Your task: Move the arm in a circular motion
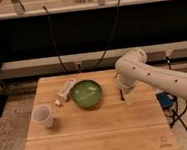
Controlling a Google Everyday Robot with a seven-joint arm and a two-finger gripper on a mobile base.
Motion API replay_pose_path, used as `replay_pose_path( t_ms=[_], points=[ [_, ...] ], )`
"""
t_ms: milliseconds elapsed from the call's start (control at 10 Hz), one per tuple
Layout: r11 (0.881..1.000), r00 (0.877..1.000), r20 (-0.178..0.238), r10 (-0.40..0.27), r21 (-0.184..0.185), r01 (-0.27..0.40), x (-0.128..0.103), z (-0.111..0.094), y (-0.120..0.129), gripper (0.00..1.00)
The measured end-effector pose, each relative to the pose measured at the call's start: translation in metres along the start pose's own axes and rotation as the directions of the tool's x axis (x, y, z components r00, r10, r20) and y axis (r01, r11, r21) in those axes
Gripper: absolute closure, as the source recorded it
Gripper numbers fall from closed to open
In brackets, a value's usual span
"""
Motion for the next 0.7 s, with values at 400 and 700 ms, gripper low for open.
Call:
replay_pose_path(
  t_ms=[400, 700],
  points=[
    [1.0, 1.0, 0.011, -0.018, -0.006, 0.018, 0.0108, 0.0066, -0.0006, 0.2],
    [0.998, 0.998, 0.021, -0.058, -0.014, 0.058, 0.0071, 0.0094, 0.0013, 0.37]
  ],
)
